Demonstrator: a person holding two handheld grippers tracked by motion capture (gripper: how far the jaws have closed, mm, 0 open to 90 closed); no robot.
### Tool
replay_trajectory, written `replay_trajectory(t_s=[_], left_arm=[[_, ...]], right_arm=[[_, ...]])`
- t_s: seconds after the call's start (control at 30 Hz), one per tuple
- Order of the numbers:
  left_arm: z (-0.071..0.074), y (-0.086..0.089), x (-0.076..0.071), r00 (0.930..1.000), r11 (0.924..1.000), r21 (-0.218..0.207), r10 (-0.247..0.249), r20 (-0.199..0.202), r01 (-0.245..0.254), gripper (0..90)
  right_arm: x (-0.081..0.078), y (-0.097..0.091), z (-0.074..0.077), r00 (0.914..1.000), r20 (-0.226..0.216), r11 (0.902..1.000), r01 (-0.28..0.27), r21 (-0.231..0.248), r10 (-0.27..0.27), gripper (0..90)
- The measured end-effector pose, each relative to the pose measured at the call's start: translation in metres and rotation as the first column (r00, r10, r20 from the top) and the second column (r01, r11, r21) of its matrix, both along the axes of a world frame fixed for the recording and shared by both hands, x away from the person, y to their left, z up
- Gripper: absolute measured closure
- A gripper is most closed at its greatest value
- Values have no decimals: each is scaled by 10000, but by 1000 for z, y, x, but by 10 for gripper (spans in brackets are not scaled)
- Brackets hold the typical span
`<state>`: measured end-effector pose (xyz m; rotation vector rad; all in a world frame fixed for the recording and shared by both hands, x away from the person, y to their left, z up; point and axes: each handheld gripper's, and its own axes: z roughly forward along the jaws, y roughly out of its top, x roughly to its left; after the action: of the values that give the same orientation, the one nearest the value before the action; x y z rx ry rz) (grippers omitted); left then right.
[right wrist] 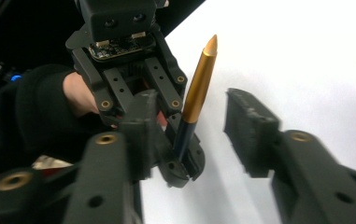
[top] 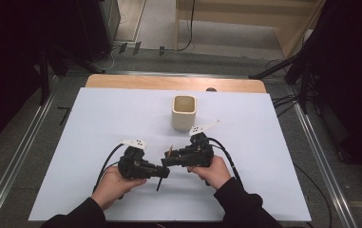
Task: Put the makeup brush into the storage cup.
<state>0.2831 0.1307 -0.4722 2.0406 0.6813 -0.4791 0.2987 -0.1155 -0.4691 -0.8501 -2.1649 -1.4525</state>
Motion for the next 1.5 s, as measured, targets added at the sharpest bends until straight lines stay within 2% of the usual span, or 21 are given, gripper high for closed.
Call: replay_trajectory(t_s=[0.17, 0.43, 0.6, 0.9, 0.97, 1.27, 1.4, 1.5], left_arm=[[0, 1, 0, 9999, 10000, -2, 98, 76, -98, 840], [1, 6, 2, 9987, 9987, -179, 489, 156, -487, 839], [2, 8, 2, 9973, 9973, -273, 693, 237, -686, 839], [-1, 4, 0, 9956, 9947, -482, 919, 185, -910, 840], [-2, 3, -1, 9949, 9930, -631, 1007, 63, -1001, 839], [-6, 1, -1, 9906, 9860, -961, 1359, -128, -1365, 839], [-7, -2, -2, 9895, 9850, -946, 1437, -147, -1445, 840], [-9, -2, -2, 9877, 9806, -1185, 1537, -291, -1561, 840]], right_arm=[[-1, -2, -1, 9987, 275, 9988, 433, 212, -439, 411], [-3, -6, 0, 9925, 268, 9910, 1173, 647, -1192, 327], [-5, -6, 1, 9897, 320, 9872, 1367, 823, -1397, 290], [-7, -6, -2, 9819, 192, 9777, 1857, 978, -1884, 314], [-7, -5, -4, 9804, 89, 9757, 1948, 1006, -1967, 321], [-8, -2, -6, 9790, -19, 9722, 2028, 1171, -2040, 377], [-8, -1, -7, 9787, -21, 9713, 2042, 1217, -2055, 405], [-8, 0, -7, 9774, -121, 9700, 2109, 1214, -2110, 439]])
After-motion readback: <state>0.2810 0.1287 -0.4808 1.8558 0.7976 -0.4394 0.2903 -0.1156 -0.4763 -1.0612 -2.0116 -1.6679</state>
